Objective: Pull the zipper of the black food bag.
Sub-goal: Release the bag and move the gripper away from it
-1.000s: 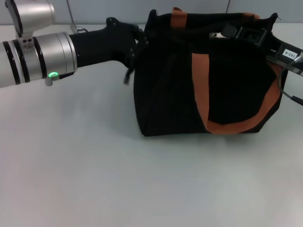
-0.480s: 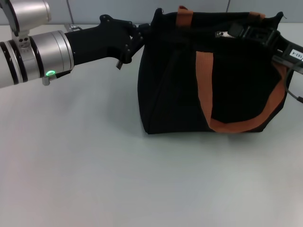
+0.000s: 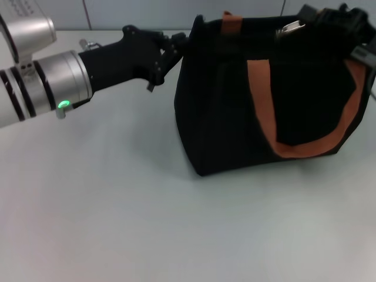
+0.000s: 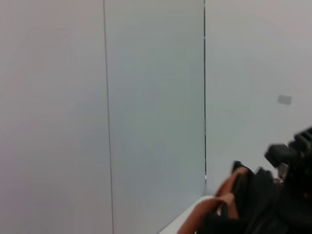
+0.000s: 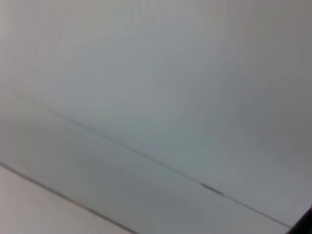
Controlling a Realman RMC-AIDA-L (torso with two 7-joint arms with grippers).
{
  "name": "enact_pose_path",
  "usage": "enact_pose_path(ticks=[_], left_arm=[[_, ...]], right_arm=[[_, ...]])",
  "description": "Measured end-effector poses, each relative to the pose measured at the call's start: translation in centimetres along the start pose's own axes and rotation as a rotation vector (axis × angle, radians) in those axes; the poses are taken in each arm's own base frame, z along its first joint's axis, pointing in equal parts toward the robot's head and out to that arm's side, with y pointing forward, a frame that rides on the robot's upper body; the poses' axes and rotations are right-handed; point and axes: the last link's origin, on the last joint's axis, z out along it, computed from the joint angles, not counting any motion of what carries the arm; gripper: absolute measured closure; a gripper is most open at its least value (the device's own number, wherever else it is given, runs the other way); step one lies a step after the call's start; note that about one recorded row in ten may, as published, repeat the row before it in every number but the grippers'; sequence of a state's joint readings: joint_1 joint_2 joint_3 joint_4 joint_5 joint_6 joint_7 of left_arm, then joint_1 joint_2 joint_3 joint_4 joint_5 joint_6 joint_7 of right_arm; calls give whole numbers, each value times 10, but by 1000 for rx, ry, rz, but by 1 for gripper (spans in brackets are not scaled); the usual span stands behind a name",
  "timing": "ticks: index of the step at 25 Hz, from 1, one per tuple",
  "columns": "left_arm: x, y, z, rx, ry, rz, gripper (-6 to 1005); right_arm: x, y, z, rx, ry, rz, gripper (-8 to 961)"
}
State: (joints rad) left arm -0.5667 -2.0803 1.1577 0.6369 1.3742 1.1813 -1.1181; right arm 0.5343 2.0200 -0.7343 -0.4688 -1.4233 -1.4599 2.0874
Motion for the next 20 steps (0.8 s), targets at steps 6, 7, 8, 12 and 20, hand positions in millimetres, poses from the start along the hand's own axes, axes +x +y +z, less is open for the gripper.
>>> enact_pose_path(ticks=[6, 7, 8, 12, 20], left_arm=[[-5, 5, -3, -2, 4, 3, 972], [-6, 6, -3, -1, 3, 3, 972], [-7, 6, -4, 0, 2, 3, 972], [-9, 7, -5, 1, 0, -2, 972], [-6, 11, -7, -6, 45, -33, 973]], right_arm=[[-6, 2, 1, -23, -35, 24, 959], [-5, 2, 4, -22, -27, 18, 959], [-4, 2, 5, -21, -20, 9, 958], [2, 4, 8, -32, 6, -58, 953], [12, 24, -24, -180, -20, -341, 909]])
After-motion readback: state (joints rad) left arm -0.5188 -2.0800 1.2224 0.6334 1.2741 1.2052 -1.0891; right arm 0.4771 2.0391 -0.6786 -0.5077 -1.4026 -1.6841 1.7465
